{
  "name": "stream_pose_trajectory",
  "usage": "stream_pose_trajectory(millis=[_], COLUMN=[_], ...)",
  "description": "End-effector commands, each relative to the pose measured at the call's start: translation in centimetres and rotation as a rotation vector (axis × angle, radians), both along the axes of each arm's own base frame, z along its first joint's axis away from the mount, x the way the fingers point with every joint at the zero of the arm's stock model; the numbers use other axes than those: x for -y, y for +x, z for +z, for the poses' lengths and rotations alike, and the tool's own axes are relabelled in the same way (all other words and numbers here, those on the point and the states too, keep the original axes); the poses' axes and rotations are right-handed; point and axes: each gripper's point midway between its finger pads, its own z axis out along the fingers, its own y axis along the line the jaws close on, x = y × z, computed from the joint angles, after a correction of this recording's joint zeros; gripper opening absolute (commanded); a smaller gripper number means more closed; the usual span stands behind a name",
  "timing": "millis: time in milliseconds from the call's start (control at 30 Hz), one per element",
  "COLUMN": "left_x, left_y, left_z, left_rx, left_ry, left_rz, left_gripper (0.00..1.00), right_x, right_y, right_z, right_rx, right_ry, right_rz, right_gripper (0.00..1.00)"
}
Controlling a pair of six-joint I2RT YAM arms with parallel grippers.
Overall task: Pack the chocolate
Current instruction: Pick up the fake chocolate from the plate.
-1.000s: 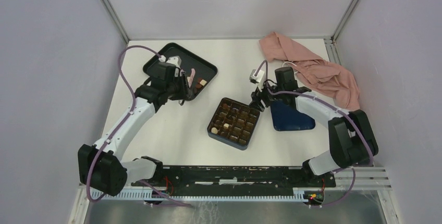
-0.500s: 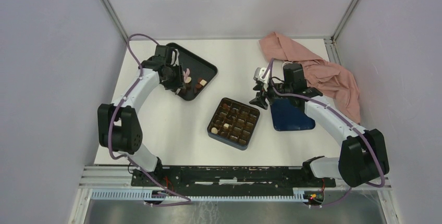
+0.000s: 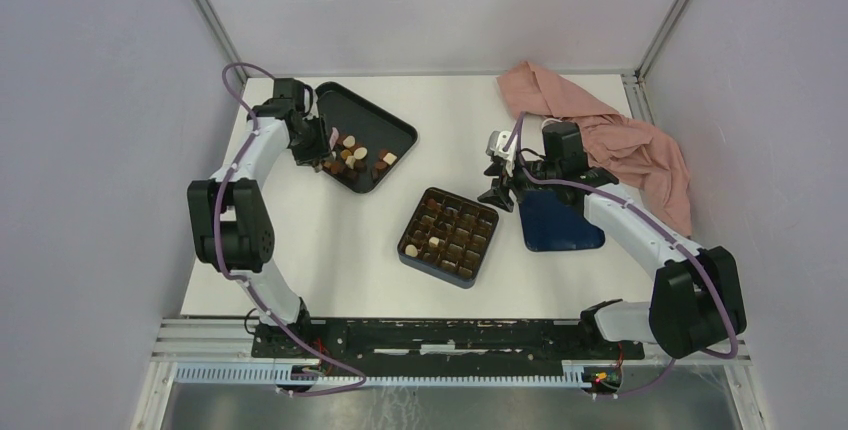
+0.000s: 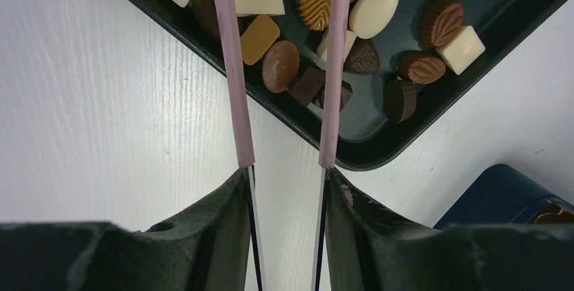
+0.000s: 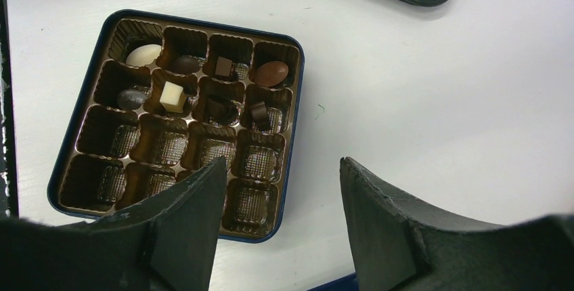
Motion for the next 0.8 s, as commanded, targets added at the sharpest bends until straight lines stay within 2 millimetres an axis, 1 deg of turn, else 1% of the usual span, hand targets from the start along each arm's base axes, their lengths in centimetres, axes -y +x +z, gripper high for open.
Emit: stream_pose_trajectory(millis=[0, 300, 433, 567, 767], left_x=[-0.9, -1.8, -1.1, -0.9, -0.5], left_y=[1.0, 0.2, 0.2, -0.3, -0.8], left_z=[0.8, -0.7, -1.3, -1.8, -1.7], left_rx=[0.033, -0.019, -0.036, -0.061, -0.069], left_ry=[0.055, 0.105, 0.068, 0.056, 0.037], left_rz=[-0.047, -0.044, -0.063, -0.071, -0.076], left_gripper=[0.46, 0.46, 0.45, 0.44, 0.44], right_x=[-0.4, -0.5, -0.5, -0.5, -0.5], right_y=[0.7, 0.6, 0.6, 0.6, 0.7], right_z=[1.4, 1.0, 1.0, 0.9, 0.7], right_rx=[0.041, 0.027, 0.026, 0.024, 0.020], right_ry=[0.022, 0.022, 0.021, 0.020, 0.018], right_rz=[0.020, 0.027, 0.027, 0.028, 0.027], right_gripper=[0.68, 0.67, 0.67, 0.68, 0.67])
